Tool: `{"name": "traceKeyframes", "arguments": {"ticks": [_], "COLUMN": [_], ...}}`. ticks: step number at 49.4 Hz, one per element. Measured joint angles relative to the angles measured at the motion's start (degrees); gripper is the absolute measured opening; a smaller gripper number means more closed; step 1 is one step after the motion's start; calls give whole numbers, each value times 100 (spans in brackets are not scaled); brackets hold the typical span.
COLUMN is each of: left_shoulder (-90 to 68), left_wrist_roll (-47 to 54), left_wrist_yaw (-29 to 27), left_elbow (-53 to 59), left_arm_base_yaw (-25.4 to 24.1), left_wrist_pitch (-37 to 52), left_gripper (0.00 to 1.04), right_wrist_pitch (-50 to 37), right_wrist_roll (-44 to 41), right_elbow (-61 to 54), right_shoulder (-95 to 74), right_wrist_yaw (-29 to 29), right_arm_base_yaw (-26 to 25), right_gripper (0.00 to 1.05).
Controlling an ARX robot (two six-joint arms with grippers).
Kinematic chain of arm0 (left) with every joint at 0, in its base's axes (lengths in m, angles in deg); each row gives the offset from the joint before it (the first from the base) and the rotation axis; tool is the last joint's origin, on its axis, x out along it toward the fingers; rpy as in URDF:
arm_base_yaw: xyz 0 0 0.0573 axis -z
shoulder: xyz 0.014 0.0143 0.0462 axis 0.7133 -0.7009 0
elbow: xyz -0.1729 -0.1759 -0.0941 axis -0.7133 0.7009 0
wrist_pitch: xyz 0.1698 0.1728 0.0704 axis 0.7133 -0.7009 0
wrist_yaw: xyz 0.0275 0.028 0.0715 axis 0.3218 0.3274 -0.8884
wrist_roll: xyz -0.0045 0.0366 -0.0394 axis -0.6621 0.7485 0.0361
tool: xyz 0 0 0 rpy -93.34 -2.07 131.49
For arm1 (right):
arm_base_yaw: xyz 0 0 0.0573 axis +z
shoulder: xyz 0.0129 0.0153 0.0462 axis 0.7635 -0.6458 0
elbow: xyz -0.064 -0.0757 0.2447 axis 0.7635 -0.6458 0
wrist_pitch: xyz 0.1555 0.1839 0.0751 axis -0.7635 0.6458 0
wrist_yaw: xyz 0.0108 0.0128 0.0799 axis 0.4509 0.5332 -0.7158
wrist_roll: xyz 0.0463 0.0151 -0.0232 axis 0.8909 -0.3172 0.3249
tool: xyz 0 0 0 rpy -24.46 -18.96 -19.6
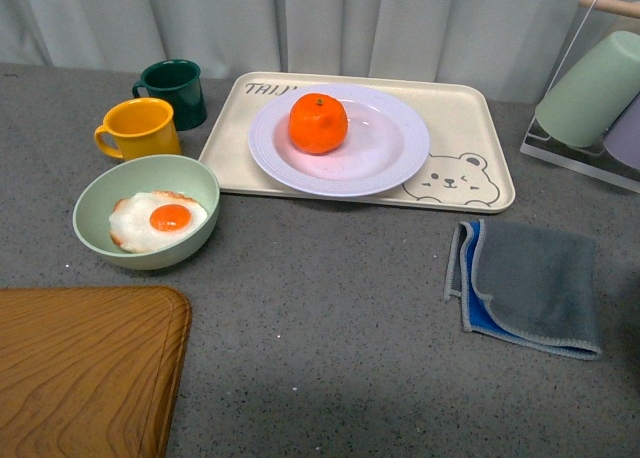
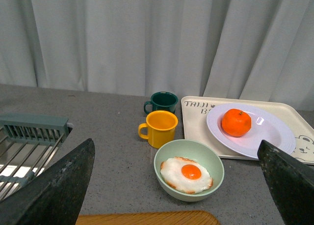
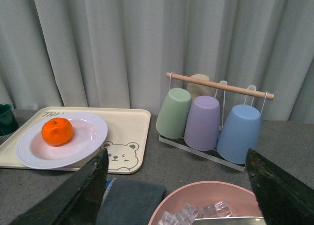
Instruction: Place orange and plate with both arms
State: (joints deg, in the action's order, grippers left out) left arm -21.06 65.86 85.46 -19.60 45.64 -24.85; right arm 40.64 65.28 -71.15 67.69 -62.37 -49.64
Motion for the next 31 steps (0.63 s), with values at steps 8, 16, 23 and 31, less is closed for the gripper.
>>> {"name": "traceKeyframes", "arguments": {"ticks": [8,16,23,31], "left_shoulder": [0,0,0,0], "left_wrist_roll": [0,0,0,0], "left_wrist_yaw": [0,0,0,0], "left_elbow": [0,0,0,0], "left_arm_base_yaw": [0,0,0,0], "left_wrist_pitch": [0,0,0,0], "left_gripper": [98,98,98,98], "right_wrist_pitch": [0,0,0,0], "right_wrist_roll": [2,2,2,2], "right_elbow": [0,0,0,0], "right_shoulder": [0,0,0,0], "right_wrist_yaw": [0,0,0,0], "right_arm_base_yaw": [0,0,0,0], "right_gripper": [95,95,95,95]}}
